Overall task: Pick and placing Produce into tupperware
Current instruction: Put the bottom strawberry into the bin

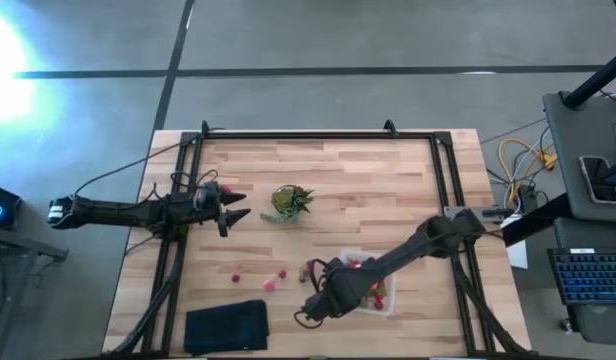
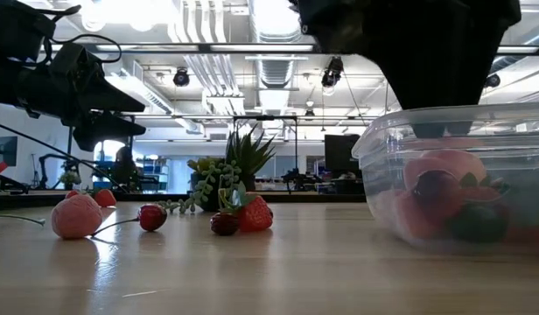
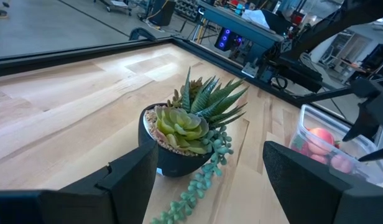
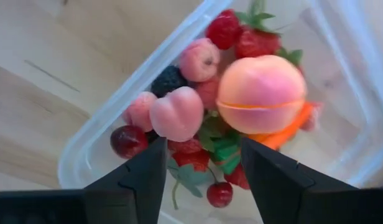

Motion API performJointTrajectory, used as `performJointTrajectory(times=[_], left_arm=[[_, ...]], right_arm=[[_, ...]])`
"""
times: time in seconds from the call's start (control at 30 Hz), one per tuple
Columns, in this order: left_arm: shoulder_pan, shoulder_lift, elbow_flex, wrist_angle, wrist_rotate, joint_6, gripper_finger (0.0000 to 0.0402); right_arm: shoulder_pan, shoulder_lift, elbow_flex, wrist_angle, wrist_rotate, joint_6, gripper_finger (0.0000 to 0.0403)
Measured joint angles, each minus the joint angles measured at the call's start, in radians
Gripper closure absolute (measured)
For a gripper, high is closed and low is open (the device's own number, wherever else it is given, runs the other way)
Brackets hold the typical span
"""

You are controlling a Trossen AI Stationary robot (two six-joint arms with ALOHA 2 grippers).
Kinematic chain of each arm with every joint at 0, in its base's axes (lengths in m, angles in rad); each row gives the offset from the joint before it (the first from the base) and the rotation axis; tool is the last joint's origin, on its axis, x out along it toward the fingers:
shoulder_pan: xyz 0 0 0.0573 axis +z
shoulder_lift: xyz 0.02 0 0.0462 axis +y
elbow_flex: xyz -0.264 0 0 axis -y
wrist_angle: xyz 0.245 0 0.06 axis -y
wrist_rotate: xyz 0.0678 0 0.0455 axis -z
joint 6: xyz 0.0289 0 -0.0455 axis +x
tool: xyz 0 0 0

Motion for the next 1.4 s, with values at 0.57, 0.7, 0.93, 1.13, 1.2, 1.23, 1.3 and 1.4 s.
performJointTrajectory(times=[0.57, 0.7, 0.93, 1.13, 1.2, 1.23, 1.3, 1.4], left_arm=[[0.0, 0.0, 0.0, 0.0, 0.0, 0.0, 0.0125], [0.0, 0.0, 0.0, 0.0, 0.0, 0.0, 0.0125], [0.0, -0.001, 0.0, 0.001, 0.0, 0.0, 0.0125], [0.0, 0.0, 0.0, 0.0, 0.0, 0.0, 0.0125], [0.0, 0.0, 0.0, 0.0, 0.0, 0.0, 0.0125], [0.0, 0.0, 0.0, 0.0, 0.0, 0.0, 0.0125], [0.0, -0.002, 0.0, 0.0, 0.0, 0.0, 0.0125], [0.0, -0.001, 0.0, 0.0, 0.0, 0.0, 0.0125]], right_arm=[[0.018, -0.139, -0.238, -0.029, -0.181, 0.404, 0.0131], [0.02, -0.205, -0.326, 0.024, -0.214, 0.467, 0.0134], [-0.01, -0.393, -0.473, 0.294, -0.106, 0.586, 0.014], [-0.101, -0.498, -0.636, 0.707, -0.127, 0.497, 0.0141], [-0.141, -0.474, -0.656, 0.772, -0.155, 0.464, 0.0141], [-0.16, -0.461, -0.657, 0.807, -0.158, 0.445, 0.0141], [-0.198, -0.435, -0.651, 0.865, -0.158, 0.397, 0.014], [-0.24, -0.387, -0.593, 0.888, -0.155, 0.327, 0.0139]])
